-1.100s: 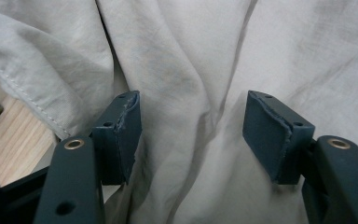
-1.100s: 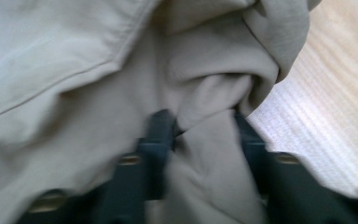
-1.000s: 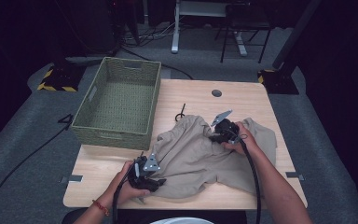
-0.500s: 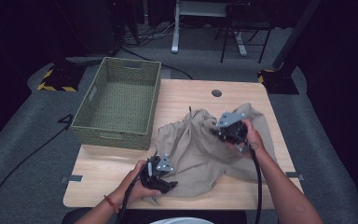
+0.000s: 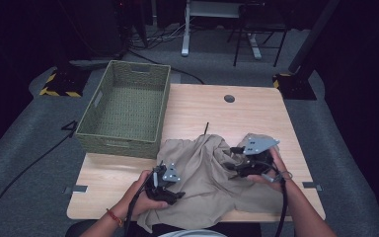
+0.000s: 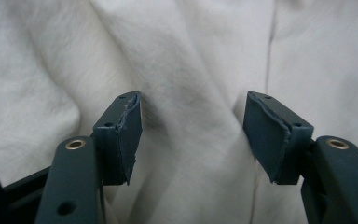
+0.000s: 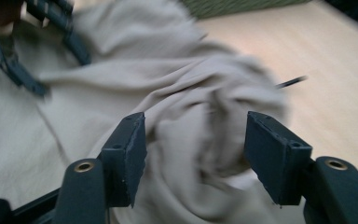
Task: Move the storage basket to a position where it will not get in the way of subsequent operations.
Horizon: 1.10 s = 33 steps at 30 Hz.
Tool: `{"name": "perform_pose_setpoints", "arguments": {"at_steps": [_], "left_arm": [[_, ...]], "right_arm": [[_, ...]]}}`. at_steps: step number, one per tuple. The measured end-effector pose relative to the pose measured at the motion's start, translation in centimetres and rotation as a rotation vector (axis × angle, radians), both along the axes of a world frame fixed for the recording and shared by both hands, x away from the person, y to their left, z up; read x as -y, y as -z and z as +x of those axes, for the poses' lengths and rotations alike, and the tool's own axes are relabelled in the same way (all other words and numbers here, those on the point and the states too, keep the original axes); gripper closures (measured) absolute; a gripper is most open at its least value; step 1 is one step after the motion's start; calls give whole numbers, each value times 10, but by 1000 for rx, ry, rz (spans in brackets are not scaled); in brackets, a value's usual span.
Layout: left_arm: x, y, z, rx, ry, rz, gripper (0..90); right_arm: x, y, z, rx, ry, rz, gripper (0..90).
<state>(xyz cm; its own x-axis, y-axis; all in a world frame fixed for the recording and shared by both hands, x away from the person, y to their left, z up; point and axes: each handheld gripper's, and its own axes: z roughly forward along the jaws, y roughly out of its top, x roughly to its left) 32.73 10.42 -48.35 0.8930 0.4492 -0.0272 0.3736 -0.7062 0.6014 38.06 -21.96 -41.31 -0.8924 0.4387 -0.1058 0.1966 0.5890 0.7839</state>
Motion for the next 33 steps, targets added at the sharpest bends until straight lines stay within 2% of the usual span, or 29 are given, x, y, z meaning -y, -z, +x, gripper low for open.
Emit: {"name": "perform_pose_setpoints", "arguments": {"at_steps": [2,3,4,6,8,10,11,12,14,16,17,19,22,24,25,27,28,30,32,33], "left_arm": [[0,1,0,-2,3,-1,394],[0,1,-2,4,17,2,393],[0,1,-2,4,25,6,394],[0,2,-4,0,41,4,394],[-1,3,-4,0,42,13,392],[-1,3,-5,3,45,16,384],[-1,3,-5,3,45,16,380],[0,4,-6,13,54,13,373],[1,5,-7,18,58,21,356],[1,5,-8,15,63,13,347],[1,5,-8,15,63,13,337],[2,6,-8,12,64,10,335],[4,6,-7,8,65,3,335],[5,6,-7,5,62,-2,335],[5,6,-7,3,64,-6,335],[5,6,-6,-3,63,-17,335],[6,6,-5,-14,55,-20,336],[7,6,-4,-13,61,-14,336],[7,6,-5,-5,62,-15,336],[7,6,-5,-5,63,-15,336]], "right_arm": [[5,-5,0,10,11,13,399],[19,-19,5,31,42,44,407],[24,-23,8,40,60,45,412],[32,-29,20,61,128,26,414],[33,-26,37,50,191,-23,414],[27,-14,52,-3,201,-83,411],[27,-14,52,-3,201,-83,411],[17,1,64,-56,179,-127,405],[9,11,70,-122,152,-138,379],[-2,21,71,-183,94,-155,330],[-2,21,71,-183,94,-155,330],[-12,28,71,-218,64,-177,306],[-22,35,79,-239,89,-193,231],[-24,38,81,-247,94,-190,216],[-26,42,88,-294,106,-158,214],[-26,44,90,-305,112,-149,219],[-28,48,92,-336,96,-130,353],[-30,51,93,-377,50,-104,465],[-35,51,90,-359,11,-124,605],[-38,49,88,-344,-7,-123,641]]}}
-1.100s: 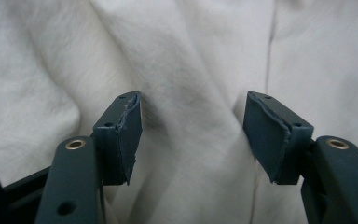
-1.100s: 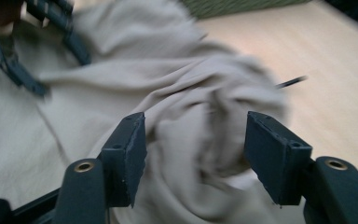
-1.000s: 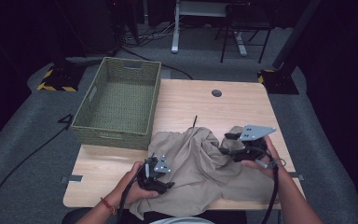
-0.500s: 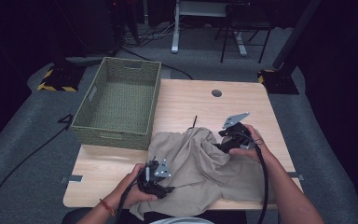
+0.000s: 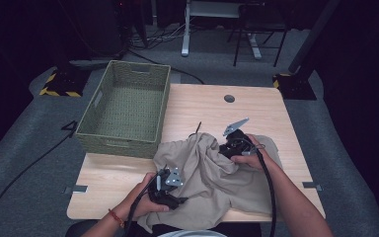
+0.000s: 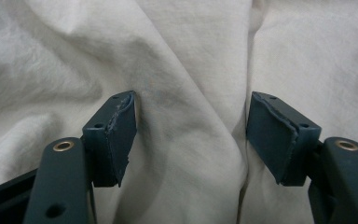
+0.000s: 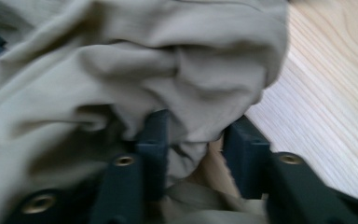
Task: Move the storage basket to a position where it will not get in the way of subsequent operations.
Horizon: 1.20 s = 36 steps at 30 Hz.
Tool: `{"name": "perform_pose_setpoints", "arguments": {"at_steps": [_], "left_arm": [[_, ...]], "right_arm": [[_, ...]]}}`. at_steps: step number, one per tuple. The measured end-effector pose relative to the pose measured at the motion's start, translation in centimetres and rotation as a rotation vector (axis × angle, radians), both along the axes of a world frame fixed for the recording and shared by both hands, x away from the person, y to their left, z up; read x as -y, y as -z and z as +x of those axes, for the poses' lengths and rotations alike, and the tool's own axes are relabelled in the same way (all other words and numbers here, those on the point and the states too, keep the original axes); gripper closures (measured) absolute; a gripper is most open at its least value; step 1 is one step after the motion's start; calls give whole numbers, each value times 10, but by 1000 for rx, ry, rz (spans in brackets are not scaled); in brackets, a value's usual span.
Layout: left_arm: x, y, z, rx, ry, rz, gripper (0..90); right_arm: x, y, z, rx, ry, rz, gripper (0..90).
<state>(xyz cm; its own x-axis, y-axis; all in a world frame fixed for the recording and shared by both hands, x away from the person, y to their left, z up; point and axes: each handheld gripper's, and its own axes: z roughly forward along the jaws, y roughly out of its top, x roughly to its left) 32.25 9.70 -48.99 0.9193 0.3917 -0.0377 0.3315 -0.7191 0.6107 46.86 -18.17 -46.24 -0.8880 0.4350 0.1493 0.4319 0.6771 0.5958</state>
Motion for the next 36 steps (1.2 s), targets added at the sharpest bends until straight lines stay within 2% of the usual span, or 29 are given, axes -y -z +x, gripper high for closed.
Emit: {"name": "perform_pose_setpoints", "arguments": {"at_steps": [4,6,9,11,13,15,17,20,22,23,26,27,28,29,31,33,35,36], "left_arm": [[-1,0,1,-8,-2,-8,337],[0,0,0,-8,-5,-10,336],[-1,-1,2,-33,-36,-3,280],[-3,-1,3,-32,-91,3,248],[-6,-1,4,-34,-104,4,265],[-7,-1,5,-30,-104,8,286],[-5,-3,4,-17,-93,30,294],[-3,-4,4,-10,-84,48,294],[-2,-4,7,-9,-104,49,294],[-2,-5,8,-19,-116,44,294],[-1,-5,12,-10,-115,61,296],[-2,-4,13,-11,-108,62,298],[-2,-4,13,-11,-108,62,302],[-4,-5,12,-17,-113,57,304],[-7,-5,11,-19,-98,65,308],[-10,-6,7,-29,-85,64,313],[-12,-7,4,-37,-69,66,317],[-14,-8,0,-63,-40,70,330]], "right_arm": [[-7,-5,-6,58,-32,-21,824],[-8,-9,-8,101,-37,-21,866],[-5,-13,-9,138,-6,-30,879],[0,-18,-9,186,22,-41,882],[7,-29,-8,241,59,-47,885],[16,-47,-7,313,103,-62,886],[22,-62,-6,357,122,-73,888],[28,-87,-2,459,162,-134,889],[29,-97,0,515,189,-167,888],[29,-101,2,528,209,-165,888],[28,-102,10,577,260,-177,884],[27,-100,13,583,272,-184,855],[26,-94,18,573,312,-167,748],[26,-90,21,552,336,-151,665],[29,-84,26,490,335,-118,531],[36,-77,26,451,327,-94,487],[42,-74,26,438,329,-87,473],[60,-64,25,384,342,-100,446]]}}
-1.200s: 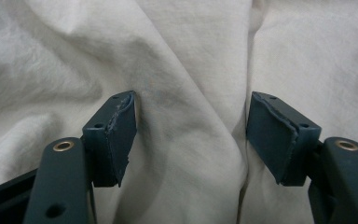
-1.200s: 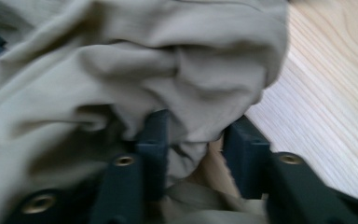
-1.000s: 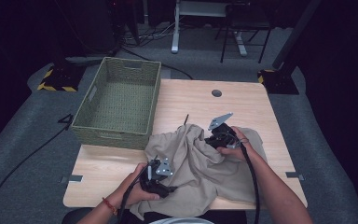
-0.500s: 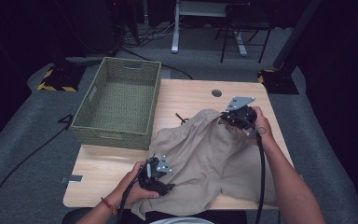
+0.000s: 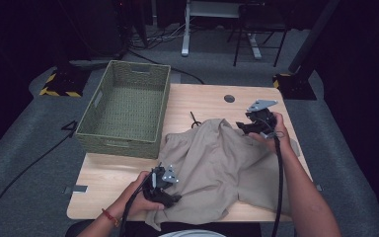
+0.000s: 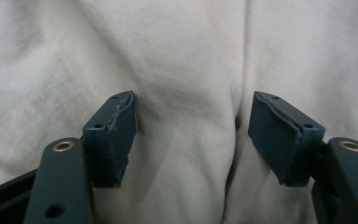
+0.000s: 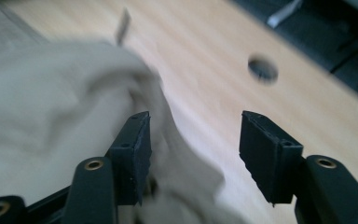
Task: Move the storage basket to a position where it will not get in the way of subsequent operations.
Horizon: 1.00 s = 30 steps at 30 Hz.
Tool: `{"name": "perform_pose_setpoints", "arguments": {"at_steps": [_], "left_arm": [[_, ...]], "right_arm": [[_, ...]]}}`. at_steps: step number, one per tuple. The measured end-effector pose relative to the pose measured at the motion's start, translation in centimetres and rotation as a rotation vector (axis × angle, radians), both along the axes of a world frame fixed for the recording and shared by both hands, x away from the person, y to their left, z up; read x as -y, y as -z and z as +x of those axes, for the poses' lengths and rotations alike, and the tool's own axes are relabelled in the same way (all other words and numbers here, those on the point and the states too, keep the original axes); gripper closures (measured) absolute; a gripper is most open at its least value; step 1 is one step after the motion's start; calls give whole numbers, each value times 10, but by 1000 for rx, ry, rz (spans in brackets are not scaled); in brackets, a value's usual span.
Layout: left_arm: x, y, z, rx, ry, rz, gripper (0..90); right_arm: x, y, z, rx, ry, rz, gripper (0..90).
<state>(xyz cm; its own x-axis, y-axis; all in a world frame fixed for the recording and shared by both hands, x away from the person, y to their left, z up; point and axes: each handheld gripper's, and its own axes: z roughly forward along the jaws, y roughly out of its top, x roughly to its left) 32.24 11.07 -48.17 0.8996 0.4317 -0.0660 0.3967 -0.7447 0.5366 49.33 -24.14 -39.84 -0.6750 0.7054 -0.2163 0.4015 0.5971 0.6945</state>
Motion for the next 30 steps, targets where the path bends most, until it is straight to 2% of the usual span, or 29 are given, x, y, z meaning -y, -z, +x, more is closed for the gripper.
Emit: {"name": "perform_pose_setpoints", "arguments": {"at_steps": [2,3,4,6,7,8,9,10,12,13,15,16,20,21,23,24,27,28,29,30], "left_arm": [[0,-1,-3,-24,28,-4,331],[0,-1,-3,-24,28,-4,339],[1,-3,-5,-38,24,-9,343],[2,-6,-3,-12,-7,-30,314],[3,-8,-2,-1,-29,-53,301],[3,-8,-2,-1,-29,-53,305],[5,-10,1,14,-44,-84,305],[9,-13,4,30,-56,-94,304],[16,-13,6,40,-48,-85,300],[20,-12,6,59,-40,-65,296],[25,-10,8,66,-41,-46,295],[27,-8,9,65,-39,-42,294],[28,-3,12,59,-29,5,295],[27,-2,12,51,-30,2,295],[25,-1,12,48,-34,-2,298],[23,-1,13,47,-33,-13,298],[21,-1,12,58,-31,-2,300],[20,-1,12,62,-30,-5,300],[18,-2,12,78,-38,5,299],[17,-3,13,88,-33,1,290]], "right_arm": [[14,14,1,-34,34,-40,451],[14,14,1,-34,34,-40,451],[30,34,1,-120,69,-79,474],[36,48,-5,-154,65,-97,478],[38,53,-10,-162,44,-103,476],[38,53,-10,-162,44,-103,476],[41,60,-24,-183,7,-81,472],[41,63,-29,-193,-2,-74,464],[39,69,-38,-196,-14,-83,450],[37,72,-42,-199,-18,-81,446],[34,76,-53,-211,-18,-52,441],[32,77,-59,-216,-22,-36,436],[26,76,-78,-213,-81,-47,389],[26,73,-80,-207,-89,-48,375],[32,65,-78,-172,-74,-18,395],[36,59,-76,-156,-56,14,404],[45,44,-64,-100,26,117,420],[45,41,-58,-94,55,132,420],[43,41,-51,-100,90,125,417],[37,44,-40,-132,122,104,396]]}}
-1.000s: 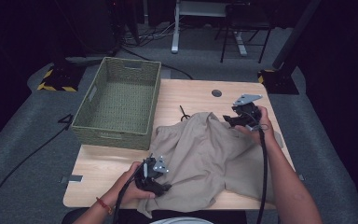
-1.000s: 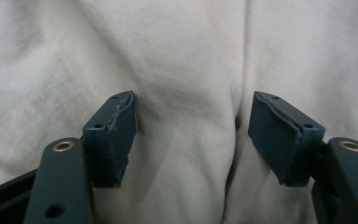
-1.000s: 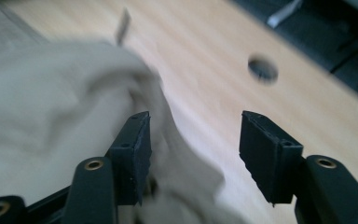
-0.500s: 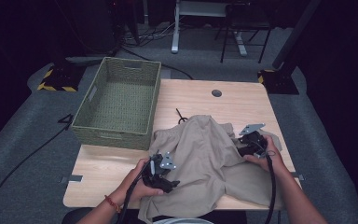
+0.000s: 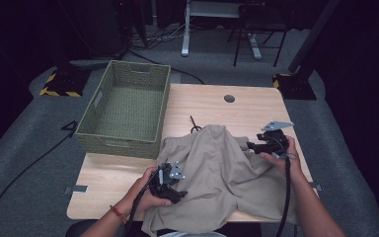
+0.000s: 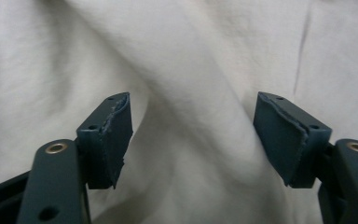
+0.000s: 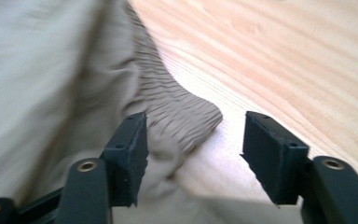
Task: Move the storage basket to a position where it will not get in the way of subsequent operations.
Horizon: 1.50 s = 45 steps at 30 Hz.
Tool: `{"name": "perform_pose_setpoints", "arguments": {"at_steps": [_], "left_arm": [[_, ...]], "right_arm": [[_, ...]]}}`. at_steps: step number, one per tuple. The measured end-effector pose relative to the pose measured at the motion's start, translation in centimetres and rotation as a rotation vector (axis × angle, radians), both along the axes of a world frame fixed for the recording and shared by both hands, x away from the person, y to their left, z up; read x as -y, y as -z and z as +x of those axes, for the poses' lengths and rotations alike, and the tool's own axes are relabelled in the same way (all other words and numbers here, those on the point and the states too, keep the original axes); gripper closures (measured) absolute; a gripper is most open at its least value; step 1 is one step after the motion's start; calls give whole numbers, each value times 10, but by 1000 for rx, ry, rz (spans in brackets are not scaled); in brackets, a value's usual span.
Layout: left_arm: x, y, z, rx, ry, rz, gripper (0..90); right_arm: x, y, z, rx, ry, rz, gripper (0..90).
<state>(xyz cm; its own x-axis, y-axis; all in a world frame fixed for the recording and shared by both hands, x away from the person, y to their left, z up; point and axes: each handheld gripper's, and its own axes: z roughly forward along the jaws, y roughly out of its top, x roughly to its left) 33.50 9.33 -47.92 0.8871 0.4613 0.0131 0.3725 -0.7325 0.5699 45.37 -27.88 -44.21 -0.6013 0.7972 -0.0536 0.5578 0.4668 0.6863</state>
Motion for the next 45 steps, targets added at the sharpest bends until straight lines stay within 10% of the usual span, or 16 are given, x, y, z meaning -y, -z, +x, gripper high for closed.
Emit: {"name": "perform_pose_setpoints", "arguments": {"at_steps": [14,20,27,34,37,41,45], "left_arm": [[-6,6,-2,4,13,4,307],[-6,7,-2,-23,17,-13,356],[-1,5,-9,-58,96,-27,411],[4,4,-16,-75,143,-38,407],[1,2,-17,-41,101,-39,349],[-6,-2,-17,-26,82,-57,343],[-12,2,-17,-43,57,-52,355]], "right_arm": [[-30,37,48,-184,-72,-68,356],[-23,37,56,-172,-46,-47,510],[-3,28,82,-33,106,-219,696],[15,22,102,3,184,-229,704],[17,20,102,33,234,-188,526],[4,-4,85,96,120,-16,419],[-39,-22,63,102,-116,25,384]]}}
